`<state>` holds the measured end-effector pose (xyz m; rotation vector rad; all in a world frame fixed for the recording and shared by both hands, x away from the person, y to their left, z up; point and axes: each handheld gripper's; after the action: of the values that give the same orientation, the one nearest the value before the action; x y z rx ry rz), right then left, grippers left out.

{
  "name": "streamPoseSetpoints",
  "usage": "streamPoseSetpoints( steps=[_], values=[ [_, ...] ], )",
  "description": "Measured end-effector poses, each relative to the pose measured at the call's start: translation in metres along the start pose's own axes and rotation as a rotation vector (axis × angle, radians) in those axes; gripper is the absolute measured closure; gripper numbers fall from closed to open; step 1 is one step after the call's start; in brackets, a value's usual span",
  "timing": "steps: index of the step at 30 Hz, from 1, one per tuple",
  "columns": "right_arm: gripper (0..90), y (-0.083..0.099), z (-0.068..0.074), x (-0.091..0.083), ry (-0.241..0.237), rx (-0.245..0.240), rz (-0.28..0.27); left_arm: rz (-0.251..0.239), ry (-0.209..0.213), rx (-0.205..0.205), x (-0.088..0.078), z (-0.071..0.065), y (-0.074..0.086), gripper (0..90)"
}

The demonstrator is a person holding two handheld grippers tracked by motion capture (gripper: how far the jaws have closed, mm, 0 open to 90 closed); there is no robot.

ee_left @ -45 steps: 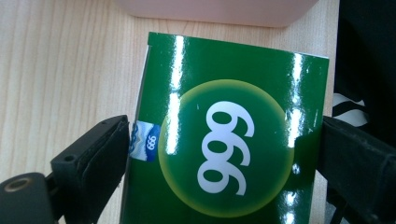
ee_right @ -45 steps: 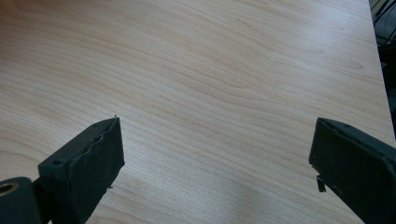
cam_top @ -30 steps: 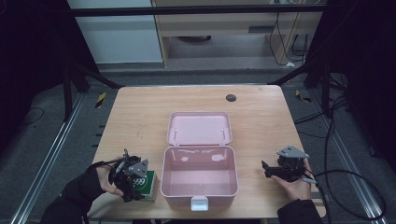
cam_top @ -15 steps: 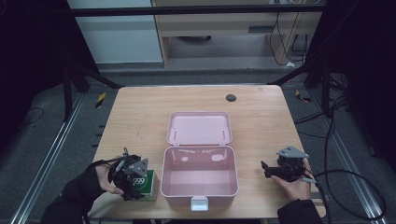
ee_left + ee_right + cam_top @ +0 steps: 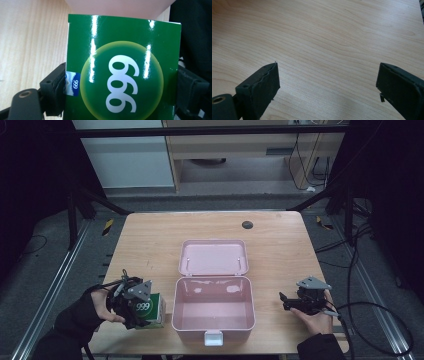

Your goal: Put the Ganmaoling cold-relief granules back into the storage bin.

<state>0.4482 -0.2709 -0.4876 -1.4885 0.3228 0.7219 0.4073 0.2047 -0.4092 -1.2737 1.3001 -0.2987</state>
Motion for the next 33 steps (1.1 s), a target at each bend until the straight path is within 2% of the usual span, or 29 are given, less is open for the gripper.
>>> streamPoseSetpoints(
  steps=[4,6,17,33],
  values=[
    [5.4,0.0,0.0,0.0,0.001,0.0,0.003,0.0,-0.015,0.003,-0.005,-0.001,-0.006,14.3],
    [5.4,0.0,0.0,0.0,-0.002,0.005,0.002,0.014,-0.013,0.028,-0.011,0.0,-0.013,14.3],
    [5.4,0.0,0.0,0.0,-0.003,0.0,-0.001,0.012,-0.025,0.065,-0.029,-0.003,-0.037,14.3],
    [5.5,-0.001,0.001,-0.001,-0.006,0.005,0.0,0.02,-0.021,0.075,-0.042,-0.016,-0.064,14.5]
  ],
)
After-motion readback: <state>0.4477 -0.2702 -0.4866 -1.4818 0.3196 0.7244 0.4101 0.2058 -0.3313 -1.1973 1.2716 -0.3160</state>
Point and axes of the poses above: each handheld gripper's, and its own axes: x roughly forward along the jaws, y roughly out of its underside, z roughly to its left, and after that the axes turned 14 degrees about x, right-handed
